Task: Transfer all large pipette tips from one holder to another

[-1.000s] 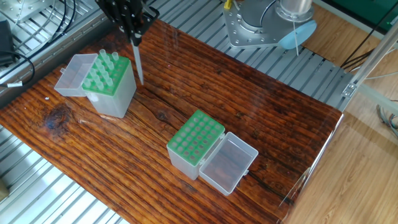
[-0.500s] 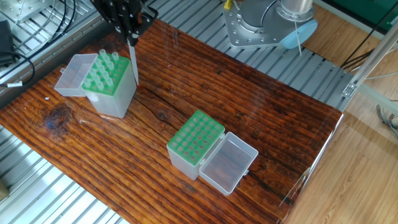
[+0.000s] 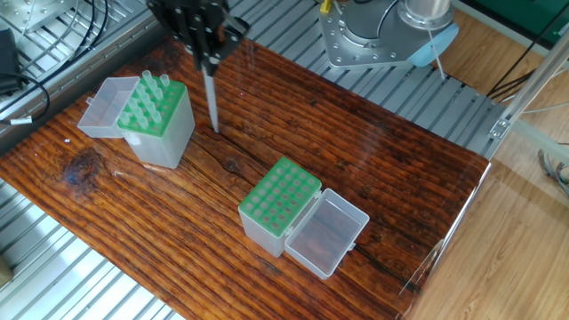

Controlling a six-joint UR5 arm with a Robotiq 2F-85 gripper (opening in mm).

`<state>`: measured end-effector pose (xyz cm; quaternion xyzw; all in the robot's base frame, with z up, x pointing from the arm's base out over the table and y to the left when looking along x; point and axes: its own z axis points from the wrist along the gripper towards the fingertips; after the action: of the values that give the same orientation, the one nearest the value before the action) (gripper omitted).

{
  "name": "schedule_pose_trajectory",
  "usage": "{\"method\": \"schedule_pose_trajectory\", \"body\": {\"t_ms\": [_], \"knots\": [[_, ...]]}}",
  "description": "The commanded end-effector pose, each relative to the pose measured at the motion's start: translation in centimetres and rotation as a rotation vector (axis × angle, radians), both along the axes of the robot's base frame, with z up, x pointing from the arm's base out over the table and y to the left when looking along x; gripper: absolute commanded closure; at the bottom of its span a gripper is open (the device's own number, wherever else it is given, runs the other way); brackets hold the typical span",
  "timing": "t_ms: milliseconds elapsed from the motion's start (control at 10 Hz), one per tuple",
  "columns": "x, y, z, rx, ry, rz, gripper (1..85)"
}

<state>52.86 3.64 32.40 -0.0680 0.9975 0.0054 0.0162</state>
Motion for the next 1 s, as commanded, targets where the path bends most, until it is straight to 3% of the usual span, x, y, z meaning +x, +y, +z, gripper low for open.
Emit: {"method": "schedule_pose_trajectory", "body": {"t_ms": [0,200,300,400,500,600,700,900], "knots": [[-0.1,3.5,0.6,0.044,0.004,-0.060,84.7],[-0.2,2.2,0.3,-0.003,0.009,-0.042,84.7],[-0.7,2.4,0.3,0.006,0.027,0.008,84.7],[-0.3,1.4,0.3,-0.035,0.013,0.105,84.7],[0.5,-0.5,0.5,-0.115,-0.010,0.181,84.7],[1.2,-0.5,0.5,-0.121,-0.039,0.217,84.7],[1.6,0.8,0.5,-0.071,-0.060,0.219,84.7],[0.9,2.8,0.8,-0.046,-0.038,0.146,84.7]]}}
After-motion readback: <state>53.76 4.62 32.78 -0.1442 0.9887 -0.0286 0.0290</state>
